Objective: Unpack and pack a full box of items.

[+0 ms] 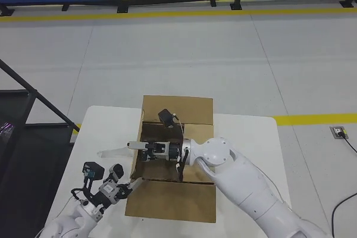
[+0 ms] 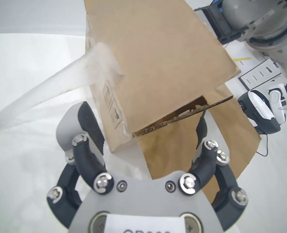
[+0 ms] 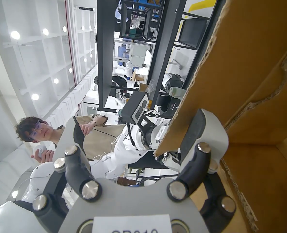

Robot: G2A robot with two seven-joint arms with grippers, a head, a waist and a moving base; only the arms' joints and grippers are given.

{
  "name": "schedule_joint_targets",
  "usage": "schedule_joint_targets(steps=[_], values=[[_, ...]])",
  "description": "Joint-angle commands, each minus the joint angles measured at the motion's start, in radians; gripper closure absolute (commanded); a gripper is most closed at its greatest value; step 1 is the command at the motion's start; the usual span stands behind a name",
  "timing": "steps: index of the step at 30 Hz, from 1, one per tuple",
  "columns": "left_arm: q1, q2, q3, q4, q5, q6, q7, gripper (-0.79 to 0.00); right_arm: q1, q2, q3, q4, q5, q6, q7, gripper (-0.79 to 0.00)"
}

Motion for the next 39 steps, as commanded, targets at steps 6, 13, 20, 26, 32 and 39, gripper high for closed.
schedule_joint_targets(steps=[6, 13, 20, 26, 32, 39], values=[[-0.007, 0.000, -0.026, 0.013, -0.037, 0.019, 0.005, -0.785, 0.006, -0.011, -0.003, 0.008, -0.006, -0.017, 0.024, -0.785], [0.016, 0.003, -0.074, 0.010, -0.048, 0.025, 0.022, -0.785, -0.048, 0.019, 0.080, -0.071, -0.082, -0.063, -0.001, -0.785], [0.036, 0.005, -0.128, 0.021, -0.076, 0.033, 0.043, -0.785, -0.162, 0.074, 0.226, -0.221, -0.141, -0.057, 0.037, -0.785], [0.057, 0.006, -0.167, 0.045, -0.072, 0.048, 0.055, -0.785, -0.275, 0.113, 0.347, -0.334, -0.171, -0.061, 0.048, -0.785], [0.043, 0.007, -0.181, 0.100, -0.084, 0.079, 0.027, -0.785, -0.376, 0.142, 0.447, -0.440, -0.164, -0.094, 0.088, -0.785], [-0.017, 0.005, -0.143, 0.205, -0.063, 0.109, -0.004, -0.785, -0.470, 0.166, 0.536, -0.545, -0.148, -0.158, 0.093, -0.785]])
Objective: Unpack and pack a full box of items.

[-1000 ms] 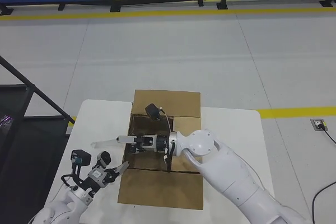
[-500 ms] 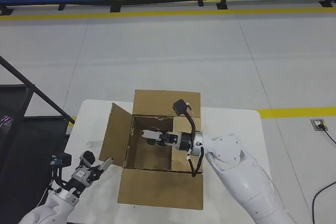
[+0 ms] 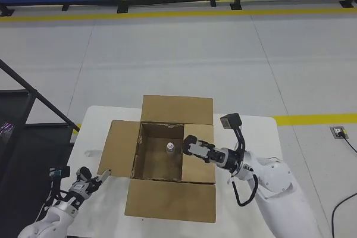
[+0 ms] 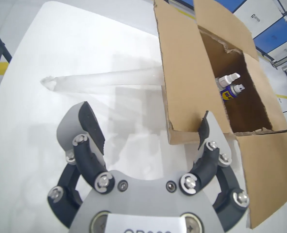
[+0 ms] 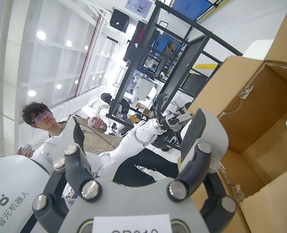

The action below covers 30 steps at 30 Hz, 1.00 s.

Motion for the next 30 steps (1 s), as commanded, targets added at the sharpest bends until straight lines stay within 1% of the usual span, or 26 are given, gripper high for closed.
schedule_joint_targets(steps=[1, 5, 12, 15, 18, 24, 26, 30], values=[[-0.024, -0.001, 0.017, 0.038, 0.004, 0.005, -0.008, -0.785, -0.018, 0.005, 0.014, -0.015, 0.002, -0.001, 0.004, -0.785], [-0.053, -0.003, 0.036, 0.073, 0.020, 0.013, -0.005, -0.785, -0.036, 0.011, 0.030, -0.024, 0.008, -0.005, -0.001, -0.785], [-0.076, -0.003, 0.043, 0.107, 0.028, 0.024, -0.019, -0.785, -0.039, 0.019, 0.040, -0.013, 0.021, -0.005, -0.010, -0.785], [-0.081, -0.003, 0.043, 0.112, 0.031, 0.028, -0.023, -0.785, -0.040, 0.021, 0.041, 0.004, 0.039, 0.022, -0.035, -0.785], [-0.078, -0.002, 0.034, 0.104, 0.030, 0.027, -0.020, -0.785, -0.040, 0.021, 0.041, 0.004, 0.039, 0.022, -0.035, -0.785], [-0.048, 0.002, -0.021, 0.048, 0.003, 0.024, 0.005, -0.785, -0.040, 0.021, 0.041, 0.004, 0.039, 0.022, -0.035, -0.785], [-0.029, 0.003, -0.043, 0.013, -0.008, 0.018, 0.020, -0.785, -0.048, 0.021, 0.042, -0.006, 0.038, 0.022, -0.042, -0.785], [0.013, 0.005, -0.094, -0.071, -0.014, 0.002, 0.050, -0.785, -0.081, 0.031, 0.072, -0.053, 0.043, -0.003, -0.013, -0.785]])
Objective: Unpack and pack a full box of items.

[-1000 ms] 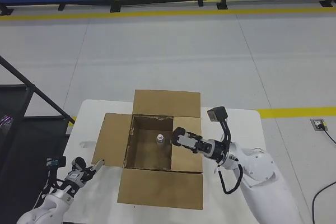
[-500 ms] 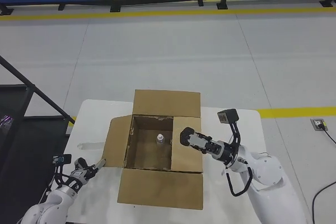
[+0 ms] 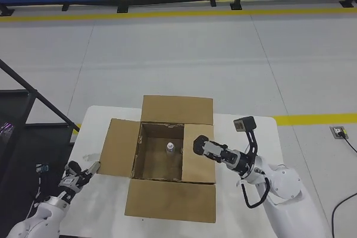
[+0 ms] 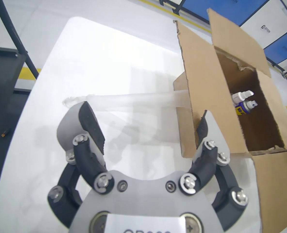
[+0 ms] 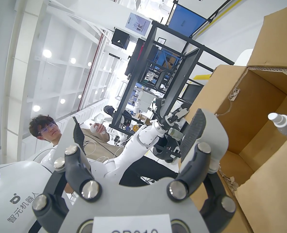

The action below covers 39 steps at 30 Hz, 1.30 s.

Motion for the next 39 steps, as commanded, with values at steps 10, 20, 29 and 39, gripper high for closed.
schedule_joint_targets(steps=[10, 20, 29, 39], values=[[0.129, -0.001, -0.124, -0.304, -0.179, -0.144, 0.054, -0.785, -0.117, 0.033, 0.104, -0.112, -0.007, -0.080, 0.083, -0.785], [0.050, 0.002, 0.044, -0.415, -0.187, -0.159, -0.114, -0.785, -0.234, 0.059, 0.218, -0.146, 0.056, -0.145, 0.104, -0.785], [-0.070, -0.006, 0.236, -0.384, -0.130, -0.070, -0.189, -0.785, -0.316, 0.072, 0.269, -0.154, 0.099, -0.167, 0.096, -0.785], [-0.070, -0.006, 0.236, -0.384, -0.130, -0.070, -0.189, -0.785, -0.316, 0.072, 0.269, -0.154, 0.099, -0.167, 0.096, -0.785]])
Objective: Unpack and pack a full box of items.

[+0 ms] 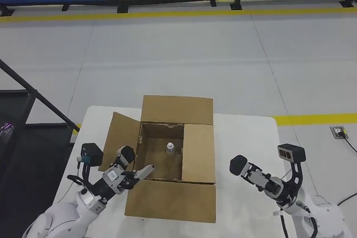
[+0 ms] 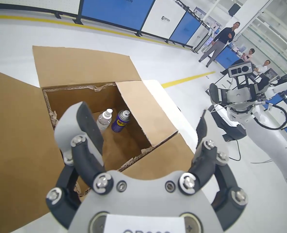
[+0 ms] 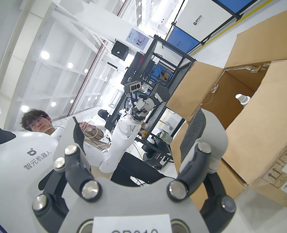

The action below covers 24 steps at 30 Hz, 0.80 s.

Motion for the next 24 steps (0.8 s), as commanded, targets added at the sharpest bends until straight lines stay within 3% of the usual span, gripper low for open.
schedule_joint_targets(steps=[1, 8, 16, 20, 24], values=[[0.000, 0.000, 0.000, 0.000, 0.000, 0.000, 0.000, -0.785, 0.000, 0.000, 0.000, 0.000, 0.000, 0.000, 0.000, -0.785], [-0.061, -0.011, 0.084, 0.051, -0.089, 0.109, -0.032, -0.785, 0.019, 0.005, -0.032, -0.048, -0.050, -0.038, 0.004, -0.785], [-0.257, -0.025, 0.208, 0.251, -0.354, 0.241, -0.289, -0.785, -0.035, 0.024, 0.003, -0.091, -0.067, -0.060, 0.071, -0.785], [-0.345, -0.036, 0.252, 0.370, -0.449, 0.292, -0.329, -0.785, -0.079, 0.033, 0.029, -0.099, -0.065, -0.065, 0.071, -0.785], [-0.350, -0.037, 0.254, 0.373, -0.445, 0.296, -0.328, -0.785, -0.083, 0.033, 0.033, -0.099, -0.068, -0.061, 0.067, -0.785]])
